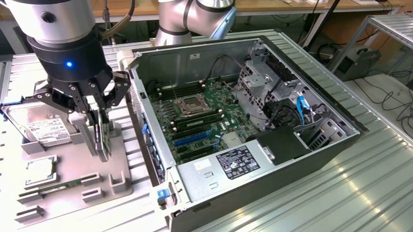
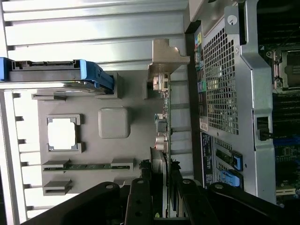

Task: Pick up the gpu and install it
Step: 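Pick up the gpu and move the gpu toward the slot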

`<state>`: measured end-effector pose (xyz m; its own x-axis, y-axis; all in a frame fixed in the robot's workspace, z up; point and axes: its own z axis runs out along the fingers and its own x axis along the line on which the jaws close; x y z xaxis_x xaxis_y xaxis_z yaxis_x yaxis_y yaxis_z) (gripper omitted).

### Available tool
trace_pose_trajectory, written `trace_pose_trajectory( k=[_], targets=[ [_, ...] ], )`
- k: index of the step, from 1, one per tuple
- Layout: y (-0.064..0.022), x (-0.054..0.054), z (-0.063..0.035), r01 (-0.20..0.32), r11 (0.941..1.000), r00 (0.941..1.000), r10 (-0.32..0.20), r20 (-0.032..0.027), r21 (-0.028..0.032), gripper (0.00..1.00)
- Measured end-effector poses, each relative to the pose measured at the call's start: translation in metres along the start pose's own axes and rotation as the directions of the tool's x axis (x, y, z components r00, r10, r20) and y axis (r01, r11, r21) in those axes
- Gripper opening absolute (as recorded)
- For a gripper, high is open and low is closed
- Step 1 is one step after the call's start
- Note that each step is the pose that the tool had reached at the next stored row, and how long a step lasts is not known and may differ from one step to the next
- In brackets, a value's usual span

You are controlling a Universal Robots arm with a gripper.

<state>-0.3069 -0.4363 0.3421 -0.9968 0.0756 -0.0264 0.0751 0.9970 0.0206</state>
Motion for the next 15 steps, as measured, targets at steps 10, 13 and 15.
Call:
trace_pose_trajectory(
  k=[10, 13, 15],
  targets=[
    [0.0001, -0.0001, -0.0045, 0.0, 1.0, 1.0, 0.0, 0.0, 0.0, 0.26],
    [0.0001, -0.0001, -0.0058, 0.0, 1.0, 1.0, 0.0, -0.0001, 0.0001, 0.26],
    [0.0002, -0.0002, -0.0067, 0.0, 1.0, 1.0, 0.0, -0.0001, 0.0001, 0.26]
  ],
)
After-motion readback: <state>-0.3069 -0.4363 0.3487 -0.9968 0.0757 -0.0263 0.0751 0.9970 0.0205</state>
